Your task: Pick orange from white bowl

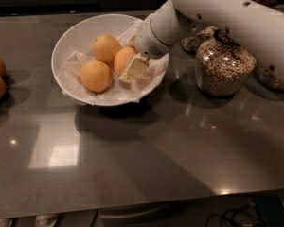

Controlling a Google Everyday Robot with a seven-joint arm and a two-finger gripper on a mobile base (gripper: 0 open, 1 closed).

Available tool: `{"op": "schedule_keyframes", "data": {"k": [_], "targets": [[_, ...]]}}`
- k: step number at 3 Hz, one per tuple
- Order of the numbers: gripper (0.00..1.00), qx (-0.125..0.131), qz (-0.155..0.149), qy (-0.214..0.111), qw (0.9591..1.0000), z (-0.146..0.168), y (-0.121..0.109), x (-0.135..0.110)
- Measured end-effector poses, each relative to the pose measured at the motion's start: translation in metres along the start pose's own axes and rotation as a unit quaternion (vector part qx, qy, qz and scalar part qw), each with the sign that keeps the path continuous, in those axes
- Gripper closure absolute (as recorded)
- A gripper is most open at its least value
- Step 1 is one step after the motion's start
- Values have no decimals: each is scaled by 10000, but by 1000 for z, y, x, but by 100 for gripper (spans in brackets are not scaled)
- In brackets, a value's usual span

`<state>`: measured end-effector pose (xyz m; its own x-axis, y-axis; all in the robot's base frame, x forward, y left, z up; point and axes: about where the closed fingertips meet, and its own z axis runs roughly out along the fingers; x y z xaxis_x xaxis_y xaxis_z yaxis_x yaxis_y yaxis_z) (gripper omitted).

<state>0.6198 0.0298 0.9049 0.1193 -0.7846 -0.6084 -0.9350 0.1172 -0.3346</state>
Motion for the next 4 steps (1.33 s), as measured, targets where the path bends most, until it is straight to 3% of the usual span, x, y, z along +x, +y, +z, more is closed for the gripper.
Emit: {"op": "schedule_keyframes", "data": {"k": [1, 2, 3, 4], "targets": [[100, 317, -146, -330, 9988, -44, -2, -22], [100, 414, -304, -612, 9968, -75, -2, -43], [100, 416, -396, -892, 9944, -96, -1, -56], [100, 416, -398, -906, 9942, -97, 0, -57]]}}
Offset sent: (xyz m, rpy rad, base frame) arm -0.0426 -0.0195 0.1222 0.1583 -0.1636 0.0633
